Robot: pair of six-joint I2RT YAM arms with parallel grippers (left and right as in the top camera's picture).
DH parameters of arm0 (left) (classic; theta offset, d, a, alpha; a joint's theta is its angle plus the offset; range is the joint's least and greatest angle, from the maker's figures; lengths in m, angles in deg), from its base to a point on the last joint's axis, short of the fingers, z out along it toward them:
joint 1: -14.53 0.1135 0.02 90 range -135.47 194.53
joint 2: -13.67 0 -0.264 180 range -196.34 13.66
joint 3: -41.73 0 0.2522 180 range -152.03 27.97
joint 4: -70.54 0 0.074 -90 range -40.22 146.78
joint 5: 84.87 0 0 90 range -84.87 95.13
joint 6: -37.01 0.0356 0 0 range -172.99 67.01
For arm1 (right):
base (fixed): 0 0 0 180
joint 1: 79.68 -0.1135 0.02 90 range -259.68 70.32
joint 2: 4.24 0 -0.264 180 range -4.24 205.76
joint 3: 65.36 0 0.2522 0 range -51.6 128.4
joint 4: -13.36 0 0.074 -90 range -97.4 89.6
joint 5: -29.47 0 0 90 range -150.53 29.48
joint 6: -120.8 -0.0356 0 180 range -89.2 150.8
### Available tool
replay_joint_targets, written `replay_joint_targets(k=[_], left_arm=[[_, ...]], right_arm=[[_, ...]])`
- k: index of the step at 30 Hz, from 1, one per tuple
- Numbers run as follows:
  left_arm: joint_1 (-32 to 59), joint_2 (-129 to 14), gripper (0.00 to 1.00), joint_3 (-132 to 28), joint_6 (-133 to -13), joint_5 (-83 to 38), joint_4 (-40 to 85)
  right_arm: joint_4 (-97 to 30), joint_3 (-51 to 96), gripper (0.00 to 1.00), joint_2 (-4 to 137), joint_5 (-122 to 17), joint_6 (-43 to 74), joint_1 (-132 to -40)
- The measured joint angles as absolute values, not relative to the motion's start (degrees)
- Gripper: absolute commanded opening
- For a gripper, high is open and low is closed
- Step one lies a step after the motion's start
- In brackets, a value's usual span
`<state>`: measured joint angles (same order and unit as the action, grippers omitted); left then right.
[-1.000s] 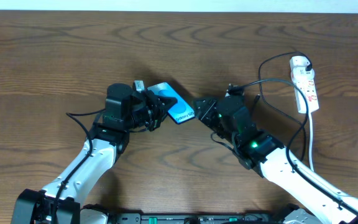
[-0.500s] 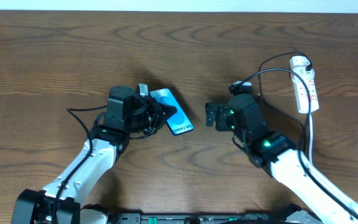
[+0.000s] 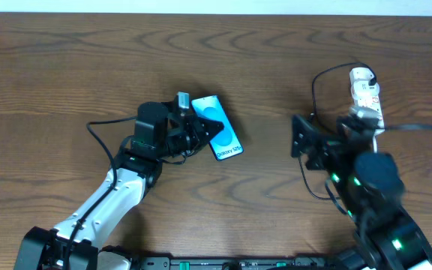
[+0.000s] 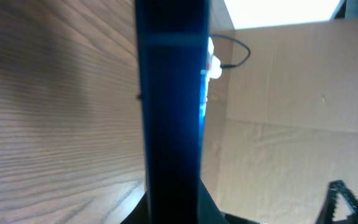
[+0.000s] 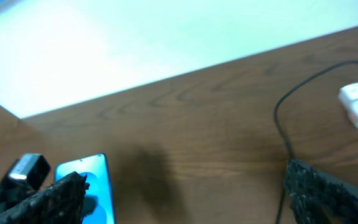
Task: Plug charger to phone and switch on socket
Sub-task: 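Hold the phone upright with the left gripper, move right gripper to cable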
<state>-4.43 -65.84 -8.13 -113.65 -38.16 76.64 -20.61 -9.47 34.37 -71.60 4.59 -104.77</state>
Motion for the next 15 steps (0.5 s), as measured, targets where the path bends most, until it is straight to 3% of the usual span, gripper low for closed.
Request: replay_joint_targets(k=[6, 15], left_arm=[[-5.5, -66.5, 0.07, -10.2, -112.1, -38.3, 76.6], [-5.5, -73.8, 0.07, -17.8, -108.4, -42.5, 76.8]], right_arm=[[-26.9, -9.4, 0.99, 27.6, -72.7, 4.8, -104.6], [-31.3, -9.5, 0.99, 28.9, -71.5, 4.8, -104.6]])
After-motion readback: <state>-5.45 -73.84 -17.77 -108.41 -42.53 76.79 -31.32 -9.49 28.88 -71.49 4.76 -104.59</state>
